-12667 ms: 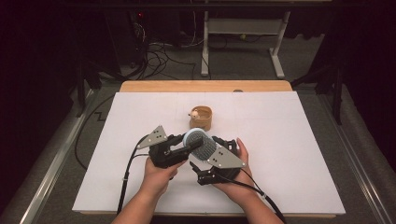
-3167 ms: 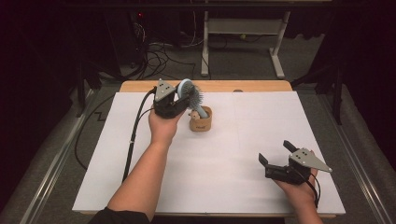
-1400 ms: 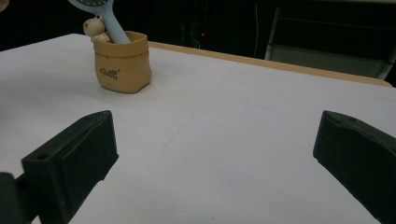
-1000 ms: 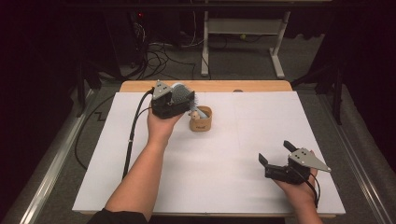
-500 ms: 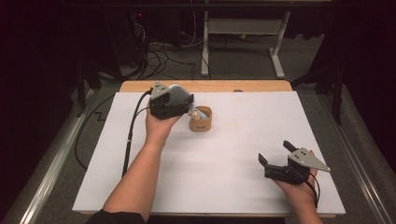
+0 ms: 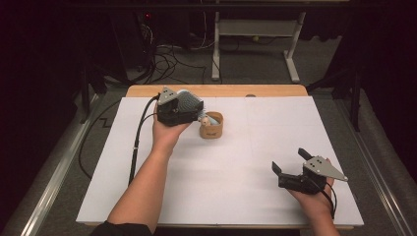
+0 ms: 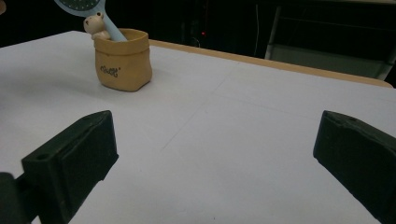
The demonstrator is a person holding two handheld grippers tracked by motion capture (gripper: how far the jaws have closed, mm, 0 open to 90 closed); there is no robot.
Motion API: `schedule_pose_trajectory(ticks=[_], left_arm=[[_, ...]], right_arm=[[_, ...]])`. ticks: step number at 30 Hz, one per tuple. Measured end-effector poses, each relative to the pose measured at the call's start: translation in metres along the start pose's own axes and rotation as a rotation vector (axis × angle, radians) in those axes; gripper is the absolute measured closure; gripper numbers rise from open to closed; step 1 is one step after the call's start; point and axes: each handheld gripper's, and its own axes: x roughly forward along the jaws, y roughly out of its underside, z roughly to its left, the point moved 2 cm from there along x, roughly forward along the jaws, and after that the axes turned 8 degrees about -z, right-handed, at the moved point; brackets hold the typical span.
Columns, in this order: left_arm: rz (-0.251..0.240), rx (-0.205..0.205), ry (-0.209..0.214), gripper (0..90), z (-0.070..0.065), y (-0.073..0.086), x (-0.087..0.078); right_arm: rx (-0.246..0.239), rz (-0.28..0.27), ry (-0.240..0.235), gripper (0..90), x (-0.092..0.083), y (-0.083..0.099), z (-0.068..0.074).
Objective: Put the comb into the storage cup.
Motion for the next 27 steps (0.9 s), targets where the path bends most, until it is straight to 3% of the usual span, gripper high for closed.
schedule_pose_trajectory(ticks=[27], left_arm=[[-0.001,-0.007,0.018,0.0,0.0025,0.0008,-0.0083]], right_arm=[[-0.006,0.001,-0.001,0.1,0.0004,0.0004,0.0007]])
